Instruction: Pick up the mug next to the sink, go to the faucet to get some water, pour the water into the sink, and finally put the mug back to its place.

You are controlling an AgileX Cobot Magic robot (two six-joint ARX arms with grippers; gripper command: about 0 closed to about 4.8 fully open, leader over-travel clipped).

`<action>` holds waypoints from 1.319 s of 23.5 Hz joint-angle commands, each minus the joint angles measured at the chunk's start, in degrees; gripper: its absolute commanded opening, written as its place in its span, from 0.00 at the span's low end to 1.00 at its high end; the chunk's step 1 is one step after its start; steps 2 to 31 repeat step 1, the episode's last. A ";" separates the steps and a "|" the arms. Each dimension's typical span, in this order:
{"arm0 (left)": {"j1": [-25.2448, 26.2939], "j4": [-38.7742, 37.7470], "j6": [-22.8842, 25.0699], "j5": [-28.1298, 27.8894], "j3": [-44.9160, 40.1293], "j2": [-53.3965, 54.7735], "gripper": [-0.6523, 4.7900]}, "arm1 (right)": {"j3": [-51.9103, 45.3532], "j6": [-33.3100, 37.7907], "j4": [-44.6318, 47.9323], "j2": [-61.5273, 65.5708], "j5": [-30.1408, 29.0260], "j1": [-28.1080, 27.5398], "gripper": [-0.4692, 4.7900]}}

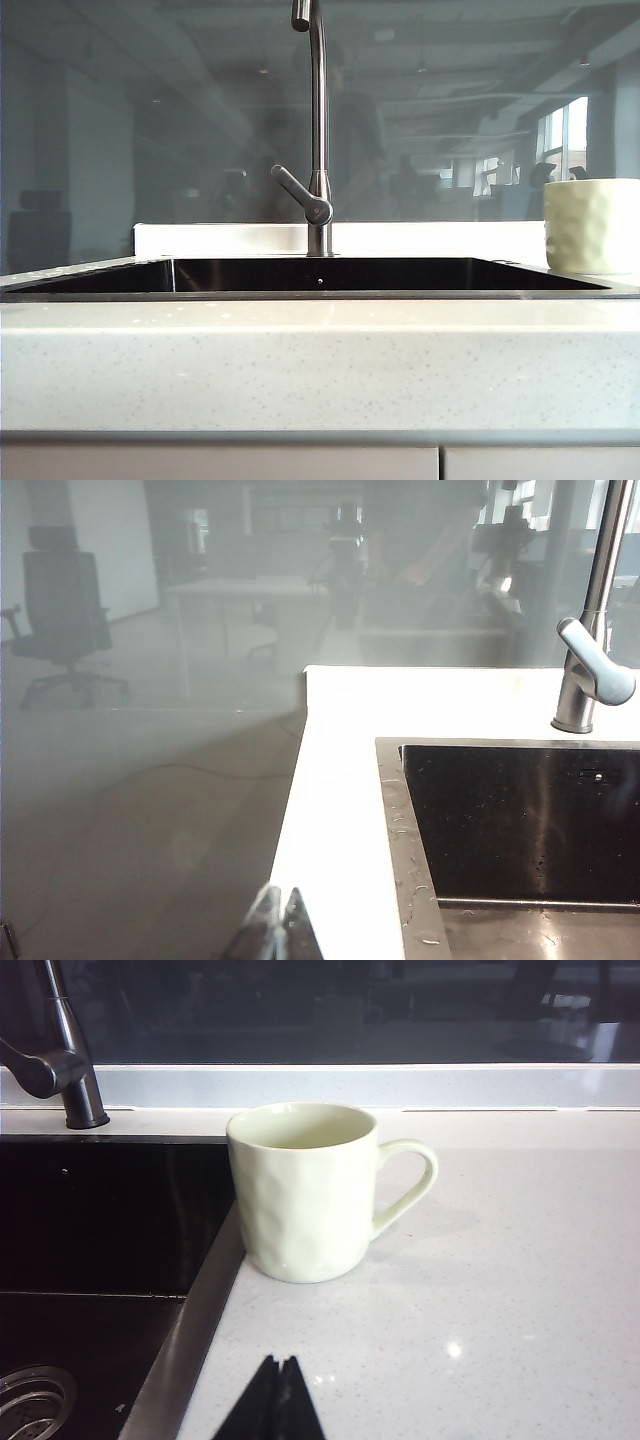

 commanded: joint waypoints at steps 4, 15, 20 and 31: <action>0.00 0.66 0.00 0.02 0.20 0.04 0.11 | -0.20 -0.15 1.38 -0.13 -0.07 -0.02 0.08; 0.00 0.66 0.00 0.02 0.20 0.04 0.11 | -0.20 -0.15 1.38 -0.13 -0.07 -0.02 0.08; 0.00 0.66 0.00 0.02 0.20 0.04 0.11 | -0.20 -0.15 1.38 -0.13 -0.07 -0.02 0.08; 0.00 0.66 0.00 0.02 0.20 0.04 0.11 | -0.20 -0.15 1.38 -0.13 -0.07 -0.02 0.08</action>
